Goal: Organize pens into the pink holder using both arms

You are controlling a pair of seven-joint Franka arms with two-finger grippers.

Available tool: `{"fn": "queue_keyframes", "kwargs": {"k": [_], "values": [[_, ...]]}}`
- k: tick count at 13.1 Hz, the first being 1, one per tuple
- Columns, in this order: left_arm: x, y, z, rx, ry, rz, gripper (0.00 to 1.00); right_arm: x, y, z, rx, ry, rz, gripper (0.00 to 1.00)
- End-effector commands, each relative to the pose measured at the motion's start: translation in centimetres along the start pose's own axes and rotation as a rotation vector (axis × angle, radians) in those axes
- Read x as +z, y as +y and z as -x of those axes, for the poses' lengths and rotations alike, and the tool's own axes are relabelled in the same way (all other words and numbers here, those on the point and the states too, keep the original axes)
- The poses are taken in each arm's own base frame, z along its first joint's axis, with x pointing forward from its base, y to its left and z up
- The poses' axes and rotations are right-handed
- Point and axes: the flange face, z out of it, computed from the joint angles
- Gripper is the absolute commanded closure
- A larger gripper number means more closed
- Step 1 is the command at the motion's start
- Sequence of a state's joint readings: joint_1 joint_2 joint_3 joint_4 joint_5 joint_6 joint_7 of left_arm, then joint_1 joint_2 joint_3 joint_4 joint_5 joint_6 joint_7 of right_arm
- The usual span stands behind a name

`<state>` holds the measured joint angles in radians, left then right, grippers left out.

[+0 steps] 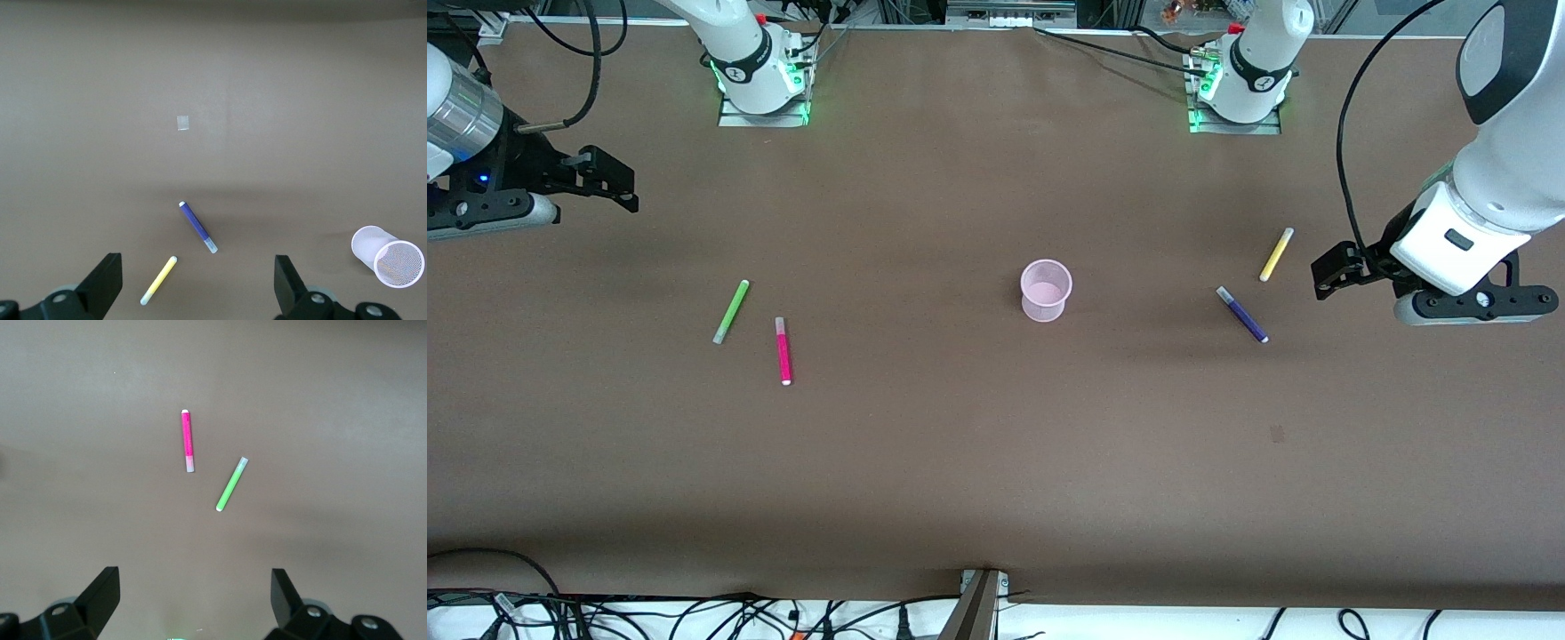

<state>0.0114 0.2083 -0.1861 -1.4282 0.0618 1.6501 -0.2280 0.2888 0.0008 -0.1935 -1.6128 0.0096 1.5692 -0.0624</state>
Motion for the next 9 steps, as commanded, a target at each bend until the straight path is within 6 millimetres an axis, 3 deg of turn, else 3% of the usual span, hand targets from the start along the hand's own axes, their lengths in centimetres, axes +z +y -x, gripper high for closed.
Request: {"fn": "queue_keyframes", "kwargs": {"k": [1,6,9], "values": [[-0.5,0.3,0.1,-0.006,-0.007,0.018,0.0,0.1,0.2,1.7,0.015,0.03,0.018,0.0],[-0.5,0.3,0.1,-0.006,-0.007,0.017,0.0,-0.3,0.7,0.4,0.012,0.061,0.028,0.0],[-0.8,0.6,0.3,0.0,-0.002,0.018,0.0,-0.6,-0.1,-0.4,0.01,0.06,0.03,0.0]]}}
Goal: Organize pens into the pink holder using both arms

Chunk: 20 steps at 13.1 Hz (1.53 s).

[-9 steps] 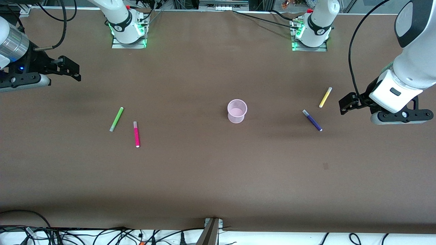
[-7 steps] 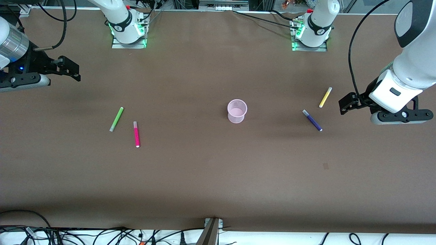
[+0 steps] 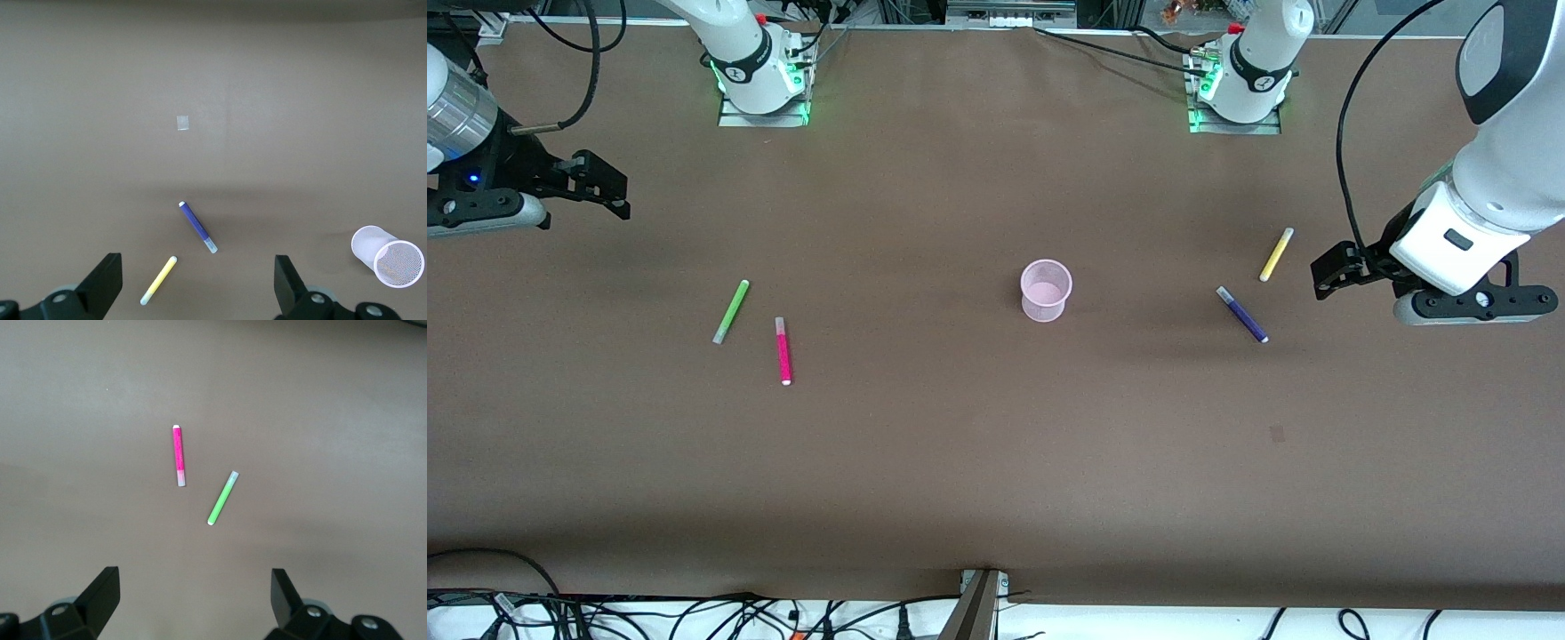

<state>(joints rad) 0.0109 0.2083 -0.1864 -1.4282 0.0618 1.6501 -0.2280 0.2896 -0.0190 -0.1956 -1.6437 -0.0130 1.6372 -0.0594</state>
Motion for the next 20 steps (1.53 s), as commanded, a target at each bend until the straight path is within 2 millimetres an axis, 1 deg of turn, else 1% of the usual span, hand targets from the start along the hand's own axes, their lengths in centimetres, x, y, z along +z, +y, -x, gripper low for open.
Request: {"fn": "queue_keyframes", "kwargs": {"k": [1,3,4,5,6,7,8,9,10,12,13,15,16,18,20], "values": [[-0.8,0.8,0.3,0.004,-0.002,0.018,0.0,-0.2,-0.5,-0.4,0.006,0.001,0.008,0.0],[-0.5,0.3,0.1,0.001,-0.008,0.018,0.0,0.2,-0.3,-0.6,-0.002,-0.008,0.009,0.0],[-0.4,0.0,0.0,0.006,-0.009,0.019,0.0,0.7,-0.5,-0.9,-0.005,-0.015,0.008,0.0],[-0.2,-0.6,-0.1,0.0,-0.015,0.018,0.0,0.7,-1.0,-0.9,-0.014,-0.015,0.014,0.0],[0.6,-1.5,-0.3,-0.013,-0.03,0.014,0.0,1.1,-1.8,-1.1,-0.027,-0.024,0.016,0.0],[1.1,-2.9,-0.4,-0.037,-0.042,0.011,0.0,1.4,-2.2,-1.0,-0.038,-0.038,0.016,0.0],[2.2,-4.5,-0.8,-0.064,-0.07,0.008,0.0,1.1,-2.3,-0.8,-0.039,-0.043,0.016,0.0],[3.7,-5.4,-1.2,-0.085,-0.094,0.007,0.0,0.7,-2.5,-0.6,-0.047,-0.04,0.015,0.0],[5.7,-6.7,-1.7,-0.121,-0.129,0.007,0.0,0.4,-2.6,-0.4,-0.051,-0.04,0.014,0.0],[9.8,-8.3,-2.8,-0.223,-0.189,0.0,0.0,0.2,-2.6,-0.1,-0.054,-0.055,0.013,0.0],[11.8,-9.0,-3.3,-0.257,-0.214,0.0,0.0,0.9,-2.8,-0.3,-0.057,-0.078,0.014,0.0],[16.5,-9.0,-4.1,-0.3,-0.249,-0.001,0.0,1.3,-3.3,0.2,-0.06,-0.122,0.012,0.0],[18.9,-8.9,-4.0,-0.354,-0.253,-0.007,0.0,1.4,-3.3,0.2,-0.06,-0.127,0.012,0.0],[23.5,-8.4,-3.0,-0.437,-0.227,-0.008,0.0,2.1,-3.6,0.1,-0.064,-0.137,0.011,0.0],[27.6,-8.0,-1.7,-0.523,-0.203,-0.007,0.0,3.8,-5.1,-0.7,-0.088,-0.161,0.019,0.0]]}}
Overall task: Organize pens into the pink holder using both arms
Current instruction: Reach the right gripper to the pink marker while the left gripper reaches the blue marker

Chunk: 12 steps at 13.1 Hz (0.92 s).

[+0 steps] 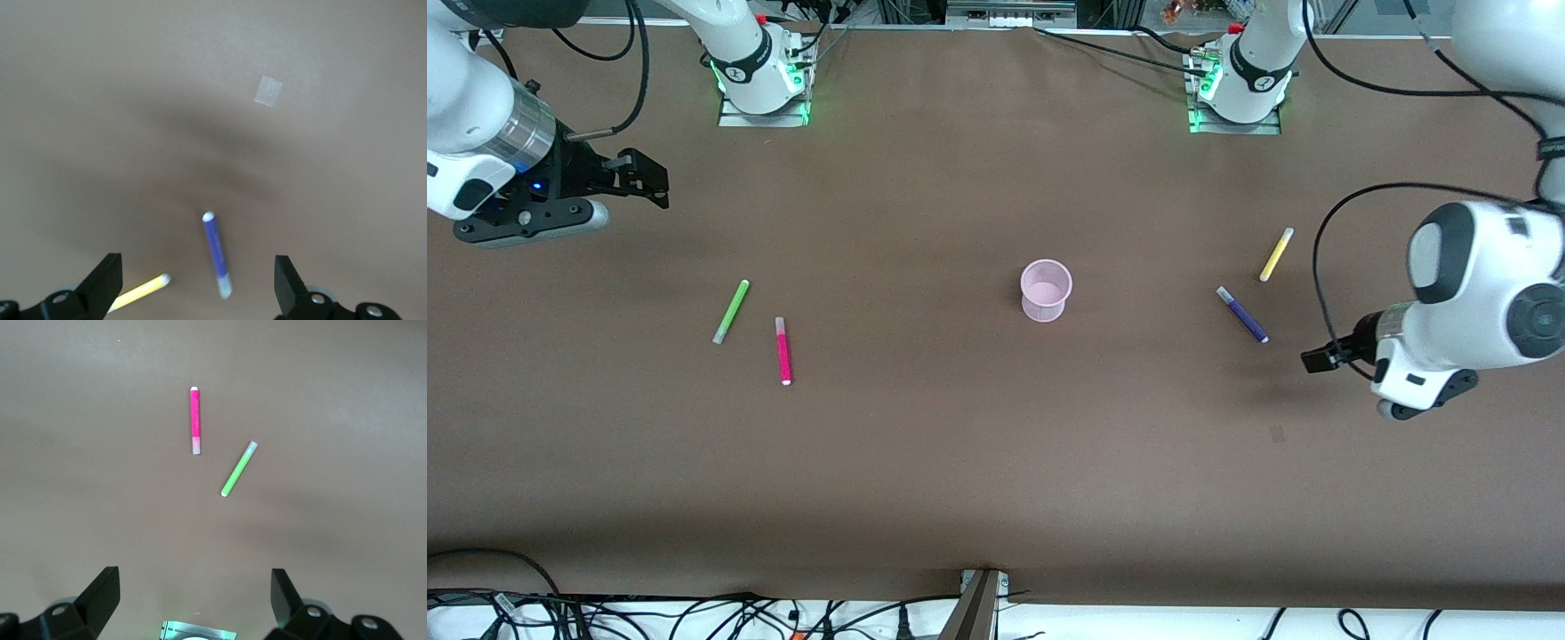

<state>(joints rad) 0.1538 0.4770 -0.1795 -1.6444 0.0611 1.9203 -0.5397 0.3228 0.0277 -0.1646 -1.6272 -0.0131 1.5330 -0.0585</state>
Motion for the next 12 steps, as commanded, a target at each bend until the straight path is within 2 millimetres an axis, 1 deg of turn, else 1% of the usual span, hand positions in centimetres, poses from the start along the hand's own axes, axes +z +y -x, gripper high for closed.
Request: {"fn": "queue_keyframes", "kwargs": {"k": [1,2,4,7,8,10,12], "values": [[4.4,-0.3,1.9,-0.126,0.025,0.034,0.0,2.2,-1.6,-1.5,-0.028,-0.042,0.017,0.0],[6.0,-0.3,2.2,-0.169,0.04,0.049,0.0,3.5,-2.5,-2.4,-0.04,-0.055,0.022,0.0],[8.5,-0.4,3.1,-0.19,0.054,0.063,0.0,6.6,-3.1,-4.7,-0.047,-0.061,0.027,0.0],[12.0,-0.7,4.7,-0.198,0.068,0.079,0.0,12.8,-3.5,-8.8,-0.048,-0.058,0.042,0.0],[12.8,-0.9,5.3,-0.198,0.064,0.077,0.0,14.3,-3.6,-9.7,-0.048,-0.049,0.047,0.0],[13.3,-0.2,6.0,-0.203,0.057,0.07,0.0,17.4,-4.2,-11.2,-0.023,-0.051,-0.001,0.0],[13.9,-0.3,6.4,-0.192,0.053,0.058,0.0,20.2,-4.4,-12.1,-0.009,-0.057,-0.022,0.0]]}}
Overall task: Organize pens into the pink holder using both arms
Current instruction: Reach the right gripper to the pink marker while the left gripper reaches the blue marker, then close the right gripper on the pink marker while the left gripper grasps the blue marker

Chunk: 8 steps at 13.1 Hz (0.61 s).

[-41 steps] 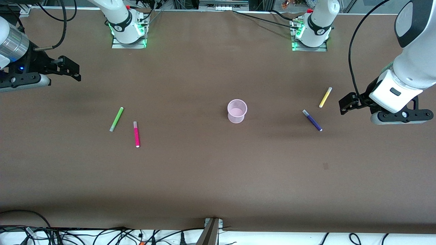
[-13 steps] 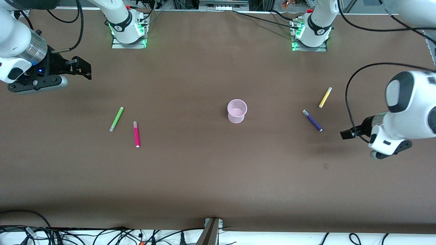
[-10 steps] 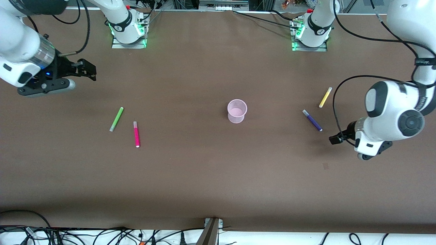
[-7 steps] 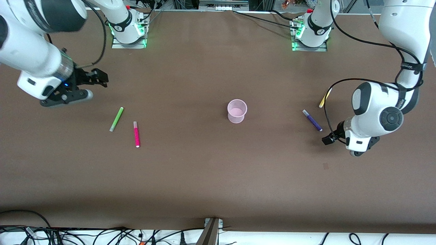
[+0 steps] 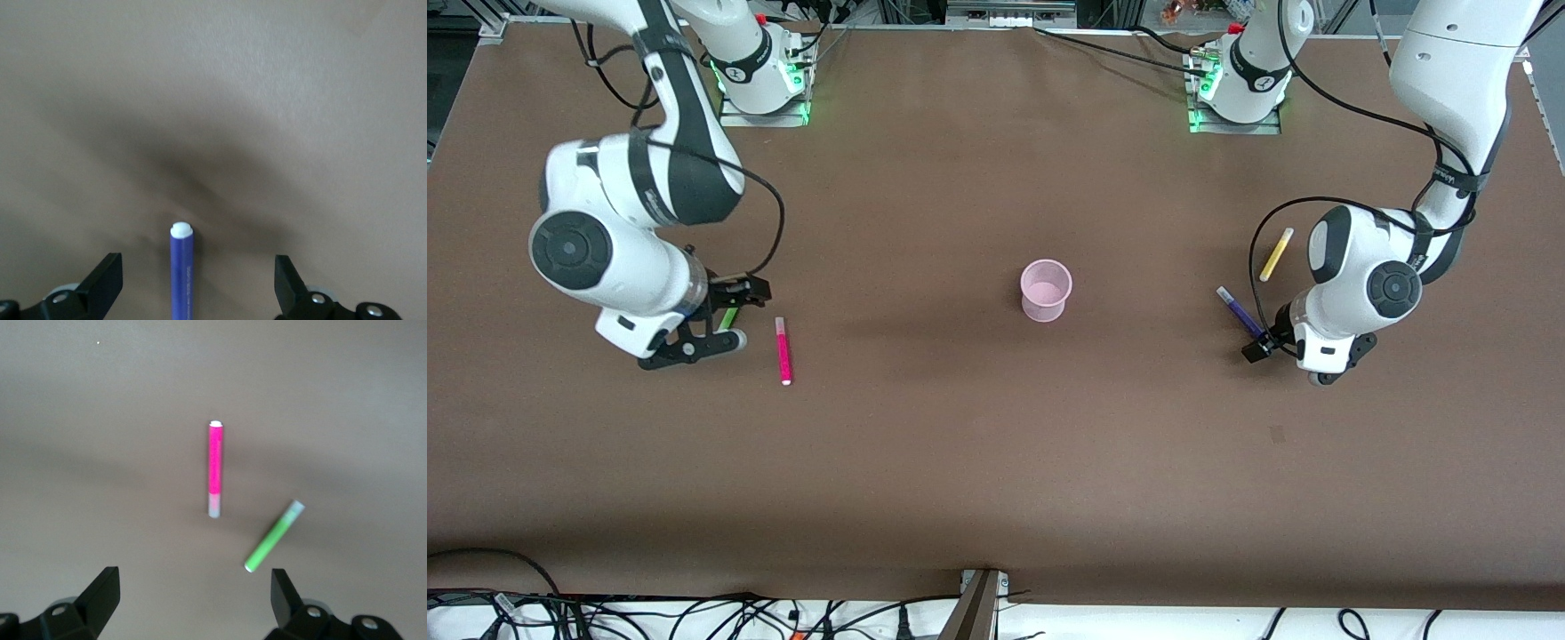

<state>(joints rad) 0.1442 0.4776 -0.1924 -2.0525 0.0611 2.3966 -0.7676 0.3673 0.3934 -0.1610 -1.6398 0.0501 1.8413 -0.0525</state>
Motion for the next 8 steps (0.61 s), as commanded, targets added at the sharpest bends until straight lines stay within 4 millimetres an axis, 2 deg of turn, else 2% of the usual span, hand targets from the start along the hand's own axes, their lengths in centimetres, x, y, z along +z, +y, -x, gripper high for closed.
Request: {"fn": "queue_keyframes", "kwargs": {"k": [1,2,5,6,8], "values": [[-0.1,-0.5,1.2,-0.006,0.003,-0.001,0.07,2.3,-0.1,-1.4,0.022,0.016,-0.02,0.01],[0.0,-0.5,1.2,-0.008,0.011,0.007,0.15,3.7,0.0,-1.8,0.025,0.027,-0.016,0.02],[0.7,-1.1,1.1,0.003,0.0,-0.001,0.15,7.6,0.1,-3.4,0.028,0.043,-0.003,0.07],[1.2,-1.1,1.1,0.003,-0.006,-0.003,0.15,9.2,0.7,-3.6,0.037,0.044,-0.002,0.09],[2.5,-1.1,1.1,0.002,-0.023,-0.011,0.15,10.9,0.6,-3.8,0.041,0.065,-0.003,0.11]]}}
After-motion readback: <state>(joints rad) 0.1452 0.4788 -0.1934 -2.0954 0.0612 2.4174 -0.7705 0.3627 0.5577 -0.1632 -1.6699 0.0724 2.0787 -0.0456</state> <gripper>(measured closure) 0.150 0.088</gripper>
